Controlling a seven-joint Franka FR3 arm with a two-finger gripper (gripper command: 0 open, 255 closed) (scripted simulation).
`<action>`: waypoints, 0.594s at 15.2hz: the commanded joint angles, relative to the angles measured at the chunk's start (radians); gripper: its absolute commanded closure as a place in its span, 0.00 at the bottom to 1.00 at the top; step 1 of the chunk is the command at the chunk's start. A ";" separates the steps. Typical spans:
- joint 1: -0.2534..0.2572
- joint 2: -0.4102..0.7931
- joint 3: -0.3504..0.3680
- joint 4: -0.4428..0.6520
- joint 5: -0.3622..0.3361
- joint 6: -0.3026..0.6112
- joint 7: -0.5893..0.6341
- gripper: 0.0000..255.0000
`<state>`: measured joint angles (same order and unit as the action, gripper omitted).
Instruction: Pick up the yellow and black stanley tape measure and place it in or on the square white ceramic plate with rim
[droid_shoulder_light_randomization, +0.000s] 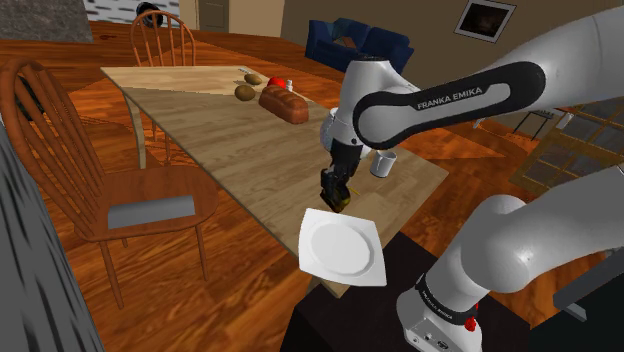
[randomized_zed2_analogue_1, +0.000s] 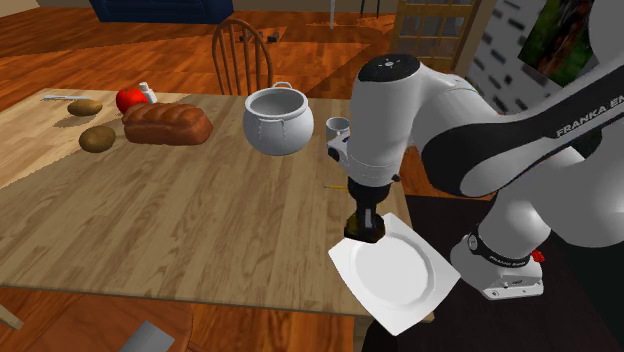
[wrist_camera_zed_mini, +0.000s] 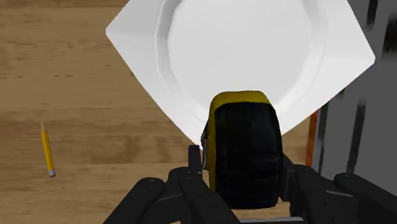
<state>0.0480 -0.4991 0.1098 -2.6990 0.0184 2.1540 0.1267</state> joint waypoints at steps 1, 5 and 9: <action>0.021 -0.092 0.012 -0.066 0.019 -0.026 0.016 1.00; 0.081 -0.280 0.047 -0.180 0.069 -0.102 0.063 1.00; 0.082 -0.245 0.053 -0.217 0.074 -0.030 0.065 1.00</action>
<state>0.1284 -0.7515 0.1603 -2.9043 0.0895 2.1049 0.1901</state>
